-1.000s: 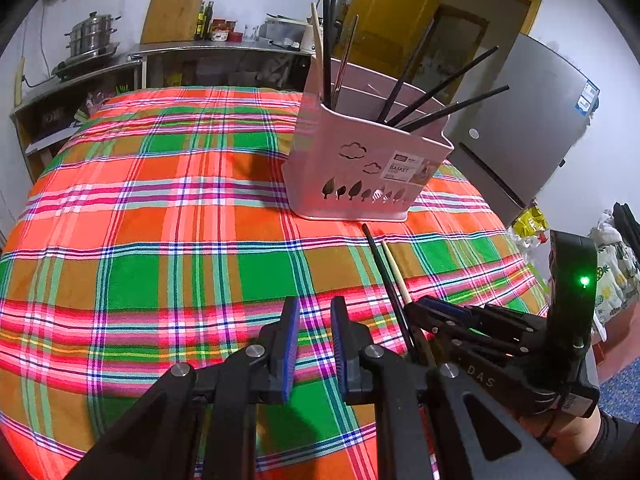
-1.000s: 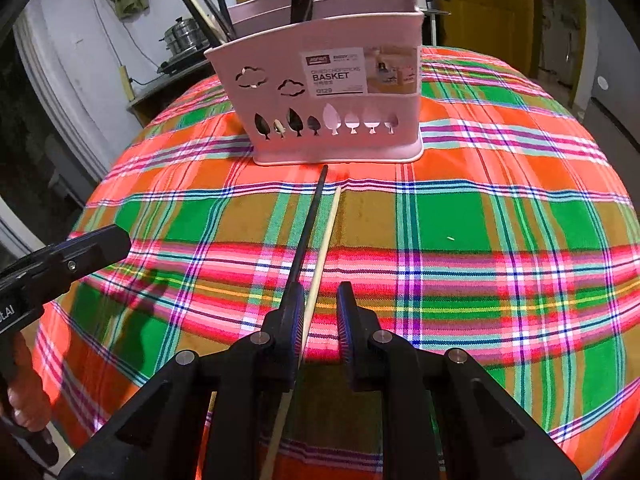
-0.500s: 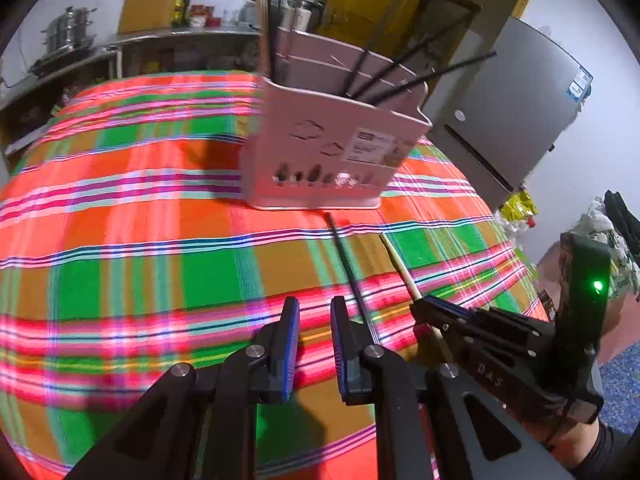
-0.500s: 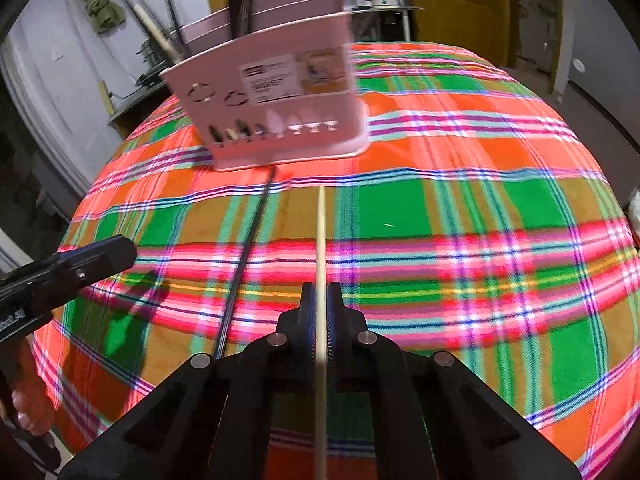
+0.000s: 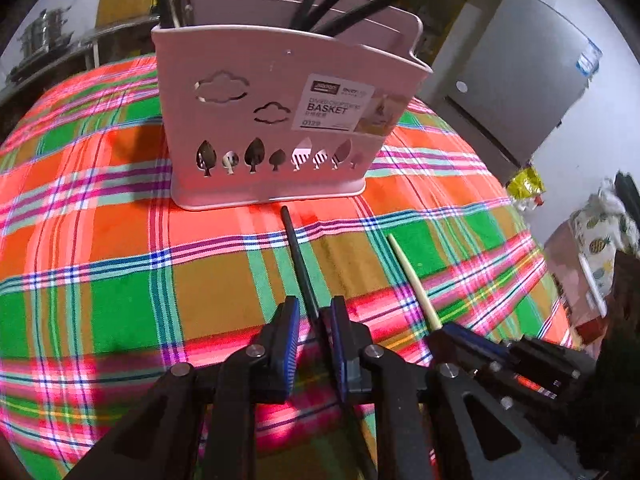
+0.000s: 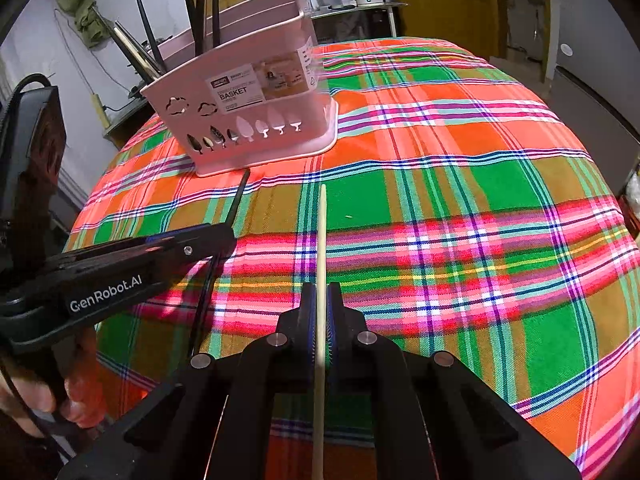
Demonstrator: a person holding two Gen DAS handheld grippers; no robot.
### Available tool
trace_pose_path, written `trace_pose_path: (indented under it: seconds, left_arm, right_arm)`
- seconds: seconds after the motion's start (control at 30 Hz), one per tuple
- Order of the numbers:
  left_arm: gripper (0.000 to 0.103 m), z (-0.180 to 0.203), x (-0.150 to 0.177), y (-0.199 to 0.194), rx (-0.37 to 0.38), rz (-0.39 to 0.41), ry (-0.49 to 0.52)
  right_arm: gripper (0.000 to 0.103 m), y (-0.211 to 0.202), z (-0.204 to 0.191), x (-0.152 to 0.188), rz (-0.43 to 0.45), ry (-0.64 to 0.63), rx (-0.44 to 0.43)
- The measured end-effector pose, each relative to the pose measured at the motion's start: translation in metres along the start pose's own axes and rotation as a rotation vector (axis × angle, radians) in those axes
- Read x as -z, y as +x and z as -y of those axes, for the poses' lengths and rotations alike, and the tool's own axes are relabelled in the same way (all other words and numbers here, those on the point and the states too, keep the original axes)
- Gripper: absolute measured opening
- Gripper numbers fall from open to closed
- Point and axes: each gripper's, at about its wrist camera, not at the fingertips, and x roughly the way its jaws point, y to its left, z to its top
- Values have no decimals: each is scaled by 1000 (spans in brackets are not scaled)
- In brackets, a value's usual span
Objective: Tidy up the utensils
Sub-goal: 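Close the right tool on a light wooden chopstick while the left tool grasps a dark chopstick, then lift both held chopsticks upright and carry them over the pink basket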
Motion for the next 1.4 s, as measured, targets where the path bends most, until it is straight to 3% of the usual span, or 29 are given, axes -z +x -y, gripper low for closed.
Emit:
trace_pose_path:
  seconds: [0.4,0.97,1.13,1.4]
  left_arm:
    - [7,-32,26,-27,-46,5,-28]
    - [9,-27,-5,-11,-69,-33,34]
    - [8,-18,-10,-6,-107,-44,83]
    - [5,-18,-13,-24,-77,-18,70]
  right_arm:
    - [9,3,-6,-10,-3,-25,-21]
    - [10,33,-20,-43,-48,-131,-9]
    - [6,33,-22,-45,-54,-138,-9]
    - [5,10,-26,-50,-4,-141,-38]
